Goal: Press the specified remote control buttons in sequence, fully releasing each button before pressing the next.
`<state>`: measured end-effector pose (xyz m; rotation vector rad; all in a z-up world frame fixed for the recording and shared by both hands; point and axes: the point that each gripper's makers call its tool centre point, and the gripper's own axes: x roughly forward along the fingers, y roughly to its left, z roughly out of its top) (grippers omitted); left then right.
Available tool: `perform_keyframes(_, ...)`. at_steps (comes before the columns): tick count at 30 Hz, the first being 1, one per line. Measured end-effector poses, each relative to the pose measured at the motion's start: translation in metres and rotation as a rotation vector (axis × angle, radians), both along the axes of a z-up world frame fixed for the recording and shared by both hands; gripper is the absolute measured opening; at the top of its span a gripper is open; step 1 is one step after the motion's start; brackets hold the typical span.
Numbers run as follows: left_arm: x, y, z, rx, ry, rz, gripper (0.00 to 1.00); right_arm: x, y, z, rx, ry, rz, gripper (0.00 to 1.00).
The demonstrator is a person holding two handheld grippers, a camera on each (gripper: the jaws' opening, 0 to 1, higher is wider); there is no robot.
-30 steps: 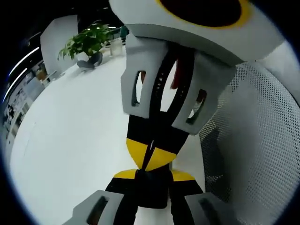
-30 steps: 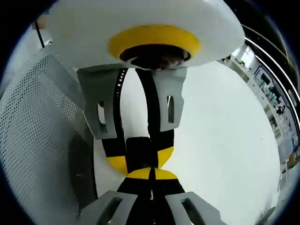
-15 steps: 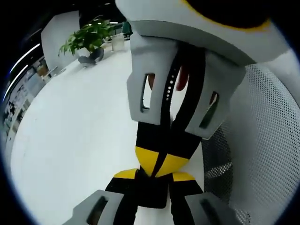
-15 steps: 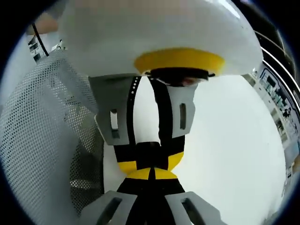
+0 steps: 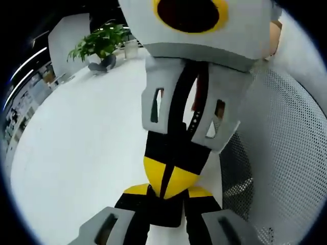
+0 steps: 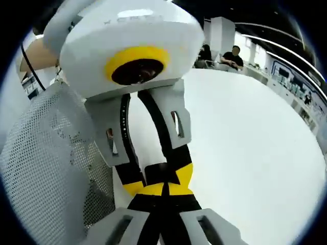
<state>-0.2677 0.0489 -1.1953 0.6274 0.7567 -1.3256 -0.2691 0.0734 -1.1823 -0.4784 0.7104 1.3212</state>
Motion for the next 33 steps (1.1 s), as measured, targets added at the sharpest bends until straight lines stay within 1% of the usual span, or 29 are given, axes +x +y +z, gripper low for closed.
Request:
perform_keyframes(1, 0.000, 0.000, 0.001, -0.004, 0.000, 0.003, 0.24, -0.002, -0.002, 0.001, 0.018, 0.028, -0.013, 0.00)
perform_keyframes(3, 0.000, 0.000, 0.001, -0.007, -0.001, 0.004, 0.24, -0.004, -0.006, 0.001, 0.029, 0.056, -0.023, 0.00)
perform_keyframes(5, 0.000, 0.000, 0.001, -0.008, -0.003, 0.002, 0.24, -0.004, -0.014, 0.001, 0.023, 0.048, -0.016, 0.00)
perform_keyframes(6, -0.001, -0.001, 0.001, -0.010, -0.004, 0.002, 0.24, -0.006, -0.019, 0.003, 0.028, 0.053, -0.011, 0.00)
perform_keyframes(8, 0.000, 0.000, 0.001, -0.012, -0.004, 0.003, 0.24, -0.009, -0.026, 0.003, 0.030, 0.074, -0.020, 0.05)
perform_keyframes(9, 0.000, 0.000, 0.001, -0.013, -0.004, 0.004, 0.24, -0.010, -0.028, 0.003, 0.029, 0.071, -0.018, 0.07)
perform_keyframes(11, 0.000, 0.000, 0.001, -0.014, -0.003, 0.009, 0.24, -0.011, -0.037, 0.002, 0.005, 0.042, -0.013, 0.10)
perform_keyframes(12, 0.000, -0.001, 0.001, -0.014, -0.002, 0.013, 0.24, -0.010, -0.041, 0.003, -0.006, 0.018, -0.003, 0.13)
perform_keyframes(13, 0.000, -0.001, 0.001, -0.014, -0.001, 0.018, 0.24, -0.011, -0.045, 0.001, -0.027, 0.020, -0.010, 0.15)
perform_keyframes(14, 0.000, -0.001, 0.001, -0.015, -0.001, 0.022, 0.24, -0.008, -0.051, 0.000, -0.048, 0.006, -0.013, 0.18)
perform_keyframes(15, 0.000, -0.001, 0.001, -0.014, 0.000, 0.025, 0.24, -0.009, -0.051, 0.001, -0.042, -0.003, -0.005, 0.20)
perform_keyframes(17, 0.000, -0.001, 0.001, -0.010, -0.001, 0.029, 0.24, -0.008, -0.056, 0.000, -0.068, -0.021, 0.000, 0.21)
perform_keyframes(19, 0.000, -0.001, 0.001, -0.006, 0.000, 0.033, 0.24, -0.006, -0.060, -0.001, -0.093, -0.031, 0.001, 0.24)
perform_keyframes(20, 0.000, -0.001, 0.001, -0.004, 0.001, 0.035, 0.24, -0.007, -0.060, -0.002, -0.093, -0.027, 0.000, 0.28)
perform_keyframes(21, 0.000, -0.001, 0.002, -0.007, 0.012, 0.049, 0.24, -0.007, -0.060, -0.003, -0.091, -0.012, -0.012, 0.35)
perform_keyframes(22, 0.000, -0.002, 0.002, -0.020, 0.038, 0.084, 0.24, -0.007, -0.060, -0.004, -0.091, -0.010, -0.010, 0.38)
perform_keyframes(23, 0.001, -0.003, 0.003, -0.033, 0.064, 0.117, 0.25, -0.008, -0.061, -0.006, -0.097, -0.006, -0.006, 0.37)
perform_keyframes(24, 0.001, -0.004, 0.004, -0.052, 0.093, 0.148, 0.25, -0.008, -0.063, -0.009, -0.114, -0.011, 0.016, 0.33)
perform_keyframes(25, 0.002, -0.003, 0.004, -0.064, 0.102, 0.148, 0.25, -0.005, -0.065, -0.012, -0.139, -0.027, 0.030, 0.31)
perform_keyframes(27, 0.002, -0.002, 0.004, -0.067, 0.089, 0.145, 0.25, -0.002, -0.064, -0.011, -0.136, -0.029, 0.040, 0.27)
perform_keyframes(29, 0.001, -0.003, 0.004, -0.071, 0.086, 0.160, 0.26, 0.000, -0.064, -0.010, -0.133, -0.025, 0.042, 0.23)
perform_keyframes(31, 0.002, -0.006, 0.006, -0.097, 0.127, 0.241, 0.27, 0.000, -0.065, -0.011, -0.127, -0.008, 0.047, 0.23)
perform_keyframes(32, 0.002, -0.008, 0.008, -0.121, 0.166, 0.295, 0.29, 0.000, -0.065, -0.011, -0.124, -0.006, 0.048, 0.23)
perform_keyframes(33, 0.002, -0.010, 0.009, -0.145, 0.191, 0.322, 0.33, -0.001, -0.065, -0.011, -0.120, -0.008, 0.054, 0.22)
